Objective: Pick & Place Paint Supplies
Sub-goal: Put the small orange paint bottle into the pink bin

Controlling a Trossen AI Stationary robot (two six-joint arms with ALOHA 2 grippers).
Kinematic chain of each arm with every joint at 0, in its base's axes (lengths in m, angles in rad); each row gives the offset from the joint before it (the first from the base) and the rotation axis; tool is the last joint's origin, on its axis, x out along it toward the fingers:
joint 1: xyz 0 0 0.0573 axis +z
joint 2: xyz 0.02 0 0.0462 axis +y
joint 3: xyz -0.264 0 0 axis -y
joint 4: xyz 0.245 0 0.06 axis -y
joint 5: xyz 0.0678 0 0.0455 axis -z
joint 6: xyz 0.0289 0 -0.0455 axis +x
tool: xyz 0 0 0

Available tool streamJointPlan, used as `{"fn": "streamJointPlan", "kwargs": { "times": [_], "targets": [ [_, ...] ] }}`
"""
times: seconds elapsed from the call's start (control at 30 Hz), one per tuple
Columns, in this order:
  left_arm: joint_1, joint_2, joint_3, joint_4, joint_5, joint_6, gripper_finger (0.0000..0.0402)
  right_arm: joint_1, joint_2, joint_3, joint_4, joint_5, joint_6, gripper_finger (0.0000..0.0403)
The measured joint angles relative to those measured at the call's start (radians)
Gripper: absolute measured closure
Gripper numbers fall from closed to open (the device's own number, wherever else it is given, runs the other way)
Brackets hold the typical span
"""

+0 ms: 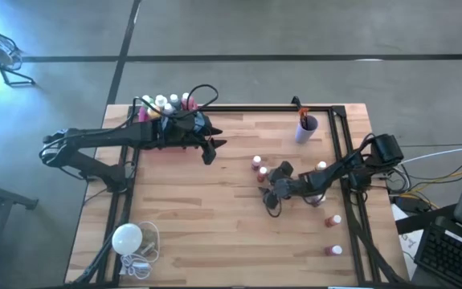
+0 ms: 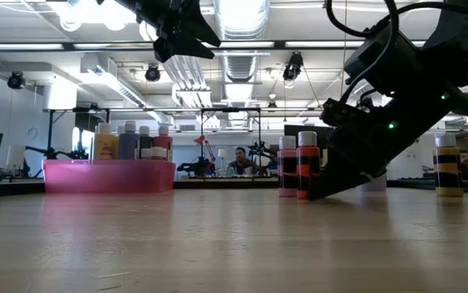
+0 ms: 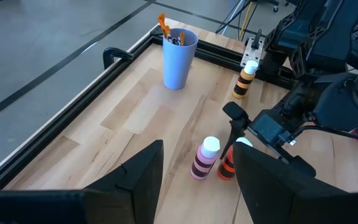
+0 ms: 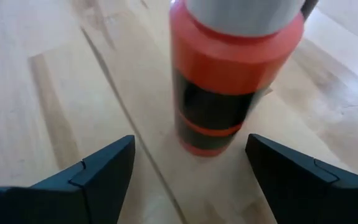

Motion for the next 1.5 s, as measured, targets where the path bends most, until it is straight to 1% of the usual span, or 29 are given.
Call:
{"fn": "streamJointPlan", "kwargs": {
  "times": [0.1,0.23,0.47,0.73,0.87,1.07,1.2,1.33,1.5],
  "targets": [
    [0.0,0.0,0.0,0.0,0.0,0.0,0.0204,-0.001,-0.003,0.001,-0.006,0.025,0.002,0.0097],
    [0.0,0.0,0.0,0.0,0.0,0.0,0.0204,-0.004,-0.004,0.0,-0.003,0.045,0.003,0.011],
    [0.0,0.0,0.0,0.0,0.0,0.0,0.0204,-0.016,0.015,0.01,0.019,0.038,0.001,0.0131],
    [0.0,0.0,0.0,0.0,0.0,0.0,0.0204,-0.029,0.015,0.021,0.018,0.028,-0.014,0.0145],
    [0.0,0.0,0.0,0.0,0.0,0.0,0.0204,-0.043,0.014,0.024,0.019,-0.01,-0.015,0.014],
    [0.0,0.0,0.0,0.0,0.0,0.0,0.0204,-0.053,0.014,0.026,0.023,-0.022,-0.015,0.0121],
    [0.0,0.0,0.0,0.0,0.0,0.0,0.0204,-0.056,0.014,0.031,0.019,-0.023,-0.03,0.0116],
    [0.0,0.0,0.0,0.0,0.0,0.0,0.0204,-0.06,0.014,0.039,0.02,-0.022,-0.038,0.0133],
    [0.0,0.0,0.0,0.0,0.0,0.0,0.0204,-0.069,0.014,0.037,0.018,-0.021,-0.039,0.0172]
  ]
}}
